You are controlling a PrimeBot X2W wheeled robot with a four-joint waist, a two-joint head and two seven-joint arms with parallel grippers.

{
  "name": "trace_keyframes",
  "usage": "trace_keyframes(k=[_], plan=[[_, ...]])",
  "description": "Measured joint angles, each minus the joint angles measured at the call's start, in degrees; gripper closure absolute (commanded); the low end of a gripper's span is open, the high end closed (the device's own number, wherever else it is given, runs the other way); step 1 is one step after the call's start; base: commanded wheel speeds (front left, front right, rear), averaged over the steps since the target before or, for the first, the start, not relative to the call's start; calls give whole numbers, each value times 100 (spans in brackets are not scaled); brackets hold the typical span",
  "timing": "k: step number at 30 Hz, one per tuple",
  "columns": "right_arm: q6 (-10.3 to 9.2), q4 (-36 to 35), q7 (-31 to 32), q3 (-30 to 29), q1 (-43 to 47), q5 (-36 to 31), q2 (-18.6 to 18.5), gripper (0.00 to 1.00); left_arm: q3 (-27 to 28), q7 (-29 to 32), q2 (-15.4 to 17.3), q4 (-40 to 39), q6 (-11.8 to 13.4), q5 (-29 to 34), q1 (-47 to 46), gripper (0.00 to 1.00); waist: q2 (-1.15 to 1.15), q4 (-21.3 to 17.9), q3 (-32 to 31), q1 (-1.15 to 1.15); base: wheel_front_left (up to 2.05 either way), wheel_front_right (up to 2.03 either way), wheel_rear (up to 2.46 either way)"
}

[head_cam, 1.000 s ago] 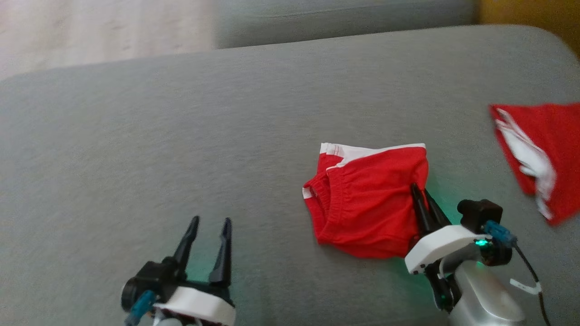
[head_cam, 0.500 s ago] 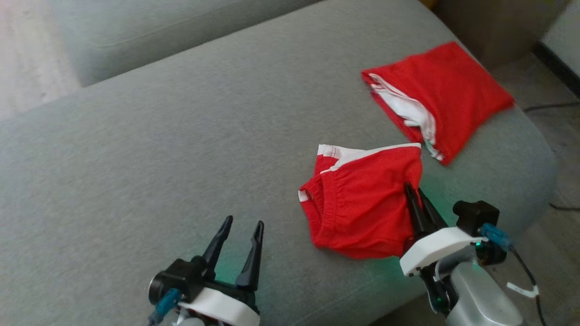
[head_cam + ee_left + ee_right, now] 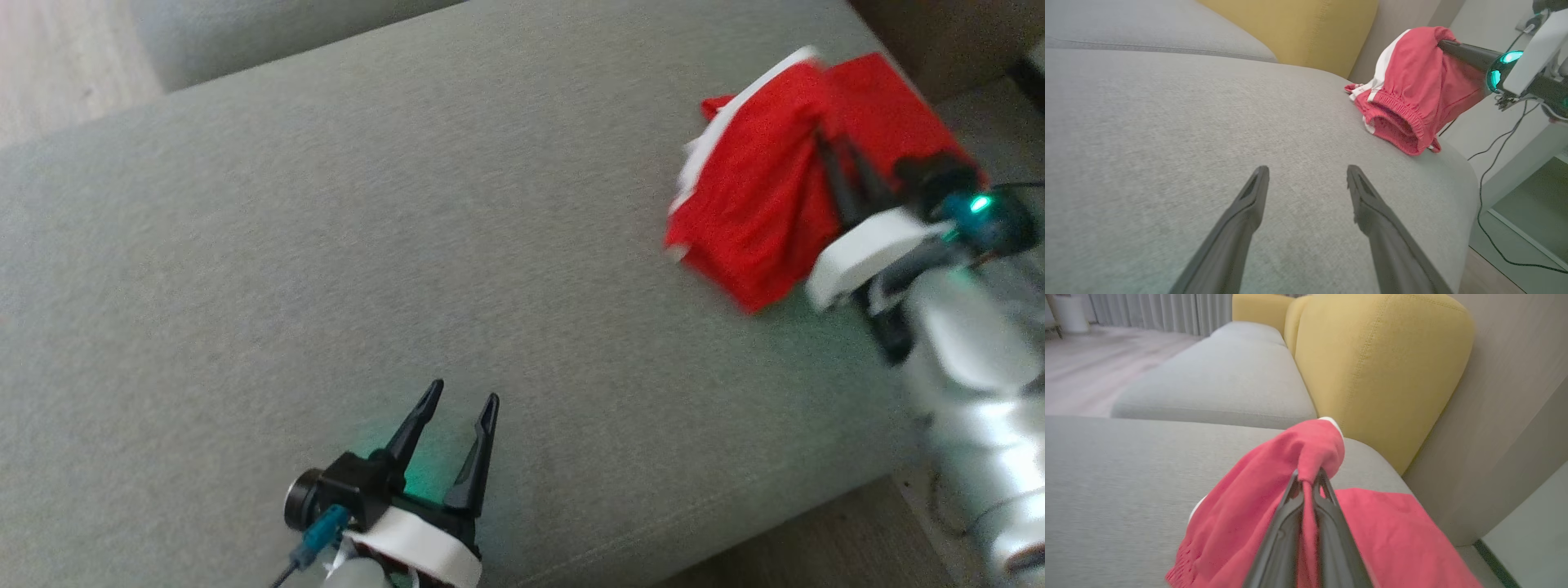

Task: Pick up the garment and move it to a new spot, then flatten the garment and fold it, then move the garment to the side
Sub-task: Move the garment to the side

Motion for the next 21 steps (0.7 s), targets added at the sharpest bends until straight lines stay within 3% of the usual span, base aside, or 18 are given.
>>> trace_keyframes(k=[6, 8, 9, 16, 21], plan=[[0, 1001, 103, -301, -821, -455, -649, 96, 37, 1, 3, 34, 0, 51, -100, 0, 0, 377, 182, 0, 0, 0, 0], [0, 1279, 104, -456, -964, -657, -824, 17, 43, 0, 4, 52, 0, 60, -102, 0, 0, 474, 234, 0, 0, 0, 0], [0, 1390, 103, -554, -1026, -769, -895, 0, 56, 1, 2, 58, 0, 78, -101, 0, 0, 515, 260, 0, 0, 0, 0], [0, 1661, 76, -1667, -1410, -1523, -1110, 0, 259, 0, 1, 102, 0, 159, -170, 0, 0, 658, 402, 0, 0, 0, 0], [0, 1260, 35, -2317, -1342, -1885, -739, 0, 561, 0, -1, 110, 0, 159, -191, 0, 0, 680, 338, 0, 0, 0, 0]])
